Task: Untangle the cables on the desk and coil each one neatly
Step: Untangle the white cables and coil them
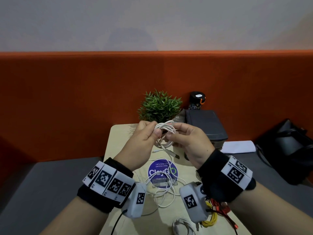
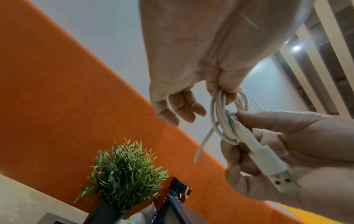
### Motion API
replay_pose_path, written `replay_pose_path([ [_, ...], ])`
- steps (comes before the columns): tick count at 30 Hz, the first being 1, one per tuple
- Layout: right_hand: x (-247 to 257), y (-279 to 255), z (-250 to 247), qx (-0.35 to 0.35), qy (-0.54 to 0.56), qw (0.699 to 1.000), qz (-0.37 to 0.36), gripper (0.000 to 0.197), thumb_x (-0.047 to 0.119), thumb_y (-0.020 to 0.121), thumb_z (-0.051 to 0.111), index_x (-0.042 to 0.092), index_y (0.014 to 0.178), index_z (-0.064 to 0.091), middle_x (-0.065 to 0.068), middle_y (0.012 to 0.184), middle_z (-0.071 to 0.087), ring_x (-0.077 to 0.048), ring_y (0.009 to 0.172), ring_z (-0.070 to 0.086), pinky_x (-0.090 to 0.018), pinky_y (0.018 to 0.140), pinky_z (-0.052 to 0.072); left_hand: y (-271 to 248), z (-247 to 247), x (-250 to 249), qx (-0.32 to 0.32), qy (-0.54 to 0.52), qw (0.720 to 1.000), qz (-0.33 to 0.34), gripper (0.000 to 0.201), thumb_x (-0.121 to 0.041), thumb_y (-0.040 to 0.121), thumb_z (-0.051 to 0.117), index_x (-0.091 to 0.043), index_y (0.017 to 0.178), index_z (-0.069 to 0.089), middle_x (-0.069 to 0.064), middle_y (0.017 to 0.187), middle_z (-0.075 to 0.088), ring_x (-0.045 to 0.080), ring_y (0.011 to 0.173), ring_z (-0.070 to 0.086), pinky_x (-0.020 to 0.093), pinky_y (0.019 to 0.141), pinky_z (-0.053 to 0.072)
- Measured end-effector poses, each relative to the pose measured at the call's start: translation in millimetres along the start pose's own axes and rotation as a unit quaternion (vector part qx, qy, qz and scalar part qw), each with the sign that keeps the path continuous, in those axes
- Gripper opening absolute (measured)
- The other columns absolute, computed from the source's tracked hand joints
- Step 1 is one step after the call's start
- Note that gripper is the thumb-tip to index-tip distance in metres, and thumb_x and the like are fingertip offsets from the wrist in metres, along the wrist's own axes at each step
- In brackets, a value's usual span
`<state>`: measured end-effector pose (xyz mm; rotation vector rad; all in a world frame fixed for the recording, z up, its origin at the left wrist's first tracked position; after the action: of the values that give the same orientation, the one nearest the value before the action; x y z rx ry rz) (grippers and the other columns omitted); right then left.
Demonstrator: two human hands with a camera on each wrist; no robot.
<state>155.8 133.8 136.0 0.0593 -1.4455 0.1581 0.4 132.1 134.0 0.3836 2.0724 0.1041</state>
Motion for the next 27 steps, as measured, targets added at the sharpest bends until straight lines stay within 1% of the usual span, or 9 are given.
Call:
replay_pose_path([
  [4, 2, 0, -1, 0.092, 0.105, 0.989, 0.051, 0.033, -0.005, 0.079, 0.061, 0.008, 0.11, 0.063, -0.006, 0.08, 0.068, -0.018, 0.071, 0.062, -0.035, 0.077, 0.046, 0, 1, 3, -0.016, 0.012, 1.0, -0.01, 0.022, -0.024, 0.1, 0.037, -0.01, 0.105, 0.053, -0.002, 0.099, 0.04, 0.007, 0.084, 0.044, 0.023, 0.079, 0.041],
  [7, 4, -2, 2, 0.143, 0.128, 0.978, 0.08, 0.036, 0.008, 0.072, 0.059, 0.009, 0.108, 0.063, -0.004, 0.072, 0.059, -0.015, 0.065, 0.055, -0.029, 0.068, 0.044, 1, 0, 4, -0.002, 0.027, 1.0, -0.013, 0.025, -0.024, 0.1, 0.037, -0.006, 0.104, 0.053, 0.001, 0.1, 0.04, 0.012, 0.086, 0.045, 0.032, 0.082, 0.045],
  [9, 3, -1, 5, 0.114, 0.107, 0.986, 0.061, 0.035, 0.002, 0.071, 0.065, 0.008, 0.105, 0.061, -0.003, 0.076, 0.059, -0.012, 0.062, 0.055, -0.024, 0.06, 0.043, 1, 1, 2, 0.007, 0.042, 0.999, 0.004, 0.025, -0.027, 0.1, 0.036, -0.008, 0.099, 0.053, -0.002, 0.098, 0.04, 0.012, 0.083, 0.045, 0.035, 0.079, 0.046],
  [12, 2, 0, 8, 0.047, 0.042, 0.998, 0.01, 0.028, -0.009, 0.079, 0.065, 0.006, 0.102, 0.062, -0.006, 0.082, 0.064, -0.012, 0.067, 0.061, -0.022, 0.062, 0.048, 0, 4, -2, -0.002, 0.042, 0.999, 0.021, 0.024, -0.027, 0.1, 0.036, -0.008, 0.096, 0.052, -0.004, 0.094, 0.042, 0.016, 0.081, 0.046, 0.043, 0.078, 0.047],
  [14, 4, -1, 6, 0.002, -0.079, 0.996, -0.041, 0.023, -0.003, 0.082, 0.067, 0.013, 0.099, 0.066, -0.002, 0.085, 0.07, -0.01, 0.072, 0.064, -0.018, 0.065, 0.049, 0, 4, -2, -0.011, 0.042, 0.999, 0.025, 0.024, -0.026, 0.1, 0.037, -0.008, 0.095, 0.052, -0.004, 0.091, 0.043, 0.018, 0.081, 0.048, 0.048, 0.077, 0.048],
  [17, 4, -4, 1, -0.061, -0.274, 0.954, -0.1, 0.014, 0.017, 0.081, 0.073, 0.027, 0.089, 0.067, 0.007, 0.077, 0.07, -0.001, 0.07, 0.064, -0.009, 0.06, 0.044, 1, 3, -1, -0.022, 0.045, 0.998, 0.031, 0.025, -0.028, 0.101, 0.036, -0.009, 0.091, 0.05, -0.003, 0.087, 0.044, 0.023, 0.082, 0.05, 0.054, 0.073, 0.049],
  [19, 4, -7, 1, -0.097, -0.322, 0.936, -0.105, 0.011, 0.027, 0.08, 0.075, 0.026, 0.08, 0.064, 0.003, 0.069, 0.068, -0.005, 0.062, 0.063, -0.013, 0.054, 0.046, 2, 2, 0, -0.044, 0.055, 0.997, 0.027, 0.027, -0.028, 0.101, 0.035, -0.009, 0.089, 0.049, -0.001, 0.085, 0.045, 0.024, 0.08, 0.05, 0.054, 0.07, 0.05],
  [22, 7, -10, 2, -0.097, -0.322, 0.938, -0.087, 0.015, 0.027, 0.079, 0.076, 0.017, 0.076, 0.065, -0.001, 0.064, 0.068, -0.012, 0.053, 0.062, -0.02, 0.055, 0.05, 2, 2, -1, -0.082, 0.069, 0.994, 0.022, 0.027, -0.026, 0.1, 0.036, -0.008, 0.084, 0.049, -0.002, 0.083, 0.045, 0.022, 0.078, 0.049, 0.051, 0.068, 0.049],
  [27, 13, -15, 7, -0.066, -0.386, 0.914, -0.107, 0.02, 0.03, 0.081, 0.074, 0.02, 0.067, 0.063, 0.001, 0.061, 0.066, -0.004, 0.045, 0.05, -0.019, 0.049, 0.045, 3, 2, -4, -0.14, 0.112, 0.984, 0.014, 0.028, -0.023, 0.1, 0.034, -0.013, 0.076, 0.042, -0.004, 0.079, 0.043, 0.012, 0.071, 0.043, 0.025, 0.058, 0.032],
])
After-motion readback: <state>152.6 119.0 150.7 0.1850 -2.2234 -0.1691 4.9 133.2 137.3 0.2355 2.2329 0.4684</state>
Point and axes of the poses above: each hand's wrist, its own y-axis towards the middle knuckle, its own z-axis out of the palm, x = y × z, the point moved 1 cm from there along y, towards the middle knuckle
